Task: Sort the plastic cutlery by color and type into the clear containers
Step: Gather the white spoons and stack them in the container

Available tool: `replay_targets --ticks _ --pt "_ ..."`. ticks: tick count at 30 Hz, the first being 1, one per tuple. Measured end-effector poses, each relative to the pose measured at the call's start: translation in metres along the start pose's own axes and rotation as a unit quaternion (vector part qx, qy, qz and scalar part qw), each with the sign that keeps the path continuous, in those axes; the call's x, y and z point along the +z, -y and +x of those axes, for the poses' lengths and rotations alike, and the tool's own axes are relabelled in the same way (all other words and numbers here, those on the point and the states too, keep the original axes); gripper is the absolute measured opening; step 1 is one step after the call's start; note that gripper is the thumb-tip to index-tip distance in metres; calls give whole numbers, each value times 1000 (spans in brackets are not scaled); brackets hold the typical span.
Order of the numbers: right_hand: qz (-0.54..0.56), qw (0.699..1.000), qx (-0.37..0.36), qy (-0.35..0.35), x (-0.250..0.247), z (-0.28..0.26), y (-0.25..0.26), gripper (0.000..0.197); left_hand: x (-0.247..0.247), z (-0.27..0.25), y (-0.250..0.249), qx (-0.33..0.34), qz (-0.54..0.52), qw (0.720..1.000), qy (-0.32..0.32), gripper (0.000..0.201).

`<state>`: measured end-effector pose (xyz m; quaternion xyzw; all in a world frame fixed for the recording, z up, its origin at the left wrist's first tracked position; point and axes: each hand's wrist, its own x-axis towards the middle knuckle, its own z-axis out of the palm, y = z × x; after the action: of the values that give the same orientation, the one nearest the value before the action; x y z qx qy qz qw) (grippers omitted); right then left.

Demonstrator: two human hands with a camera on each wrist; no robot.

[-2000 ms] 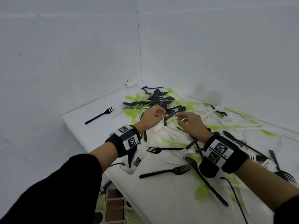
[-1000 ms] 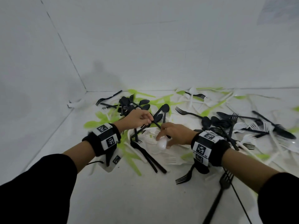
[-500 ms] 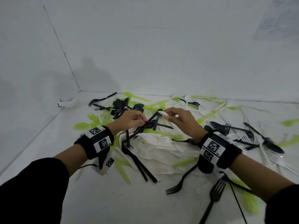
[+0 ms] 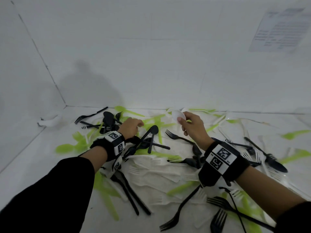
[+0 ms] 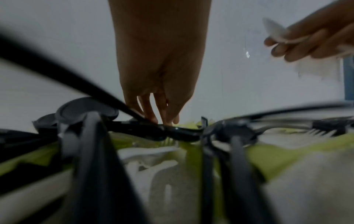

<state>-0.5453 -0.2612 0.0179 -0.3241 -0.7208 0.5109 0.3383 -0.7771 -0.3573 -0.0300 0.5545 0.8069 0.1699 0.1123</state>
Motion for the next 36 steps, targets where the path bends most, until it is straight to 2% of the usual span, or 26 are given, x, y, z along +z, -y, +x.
replay_targets --ticks 5,11,14,17,20,24,26,28,30,33,36 --pt "-14 998 40 -47 -17 23 -16 5 0 25 0 -1 146 989 32 27" --pt "-6 991 126 -52 -32 48 -37 22 0 27 4 21 126 991 25 14" --pt "-13 986 156 -61 -40 62 -44 24 -3 26 2 20 69 997 15 9" --pt "-43 981 176 -67 -52 76 -48 12 -11 26 0 20 -80 997 -13 19" --pt "-145 975 156 -56 -55 91 -51 22 -21 27 -10 21 -173 984 -37 21" --pt "-329 936 125 17 -37 109 -56 43 -31 30 -22 -4 -272 961 -50 12" --pt "-348 928 129 36 -27 115 -57 51 -33 32 -29 -8 -322 945 -55 6" --pt "-361 921 132 60 -17 113 -57 52 -27 32 -32 -31 -366 929 -50 17" --pt "-375 915 125 85 -12 118 -59 51 -25 40 -38 -46 -380 923 -38 20" --pt "-364 912 161 98 -11 124 -62 48 -21 49 -48 -53 -426 902 -34 26" --pt "-308 925 202 94 -17 129 -62 18 -16 59 -62 -27 -455 889 -51 26"
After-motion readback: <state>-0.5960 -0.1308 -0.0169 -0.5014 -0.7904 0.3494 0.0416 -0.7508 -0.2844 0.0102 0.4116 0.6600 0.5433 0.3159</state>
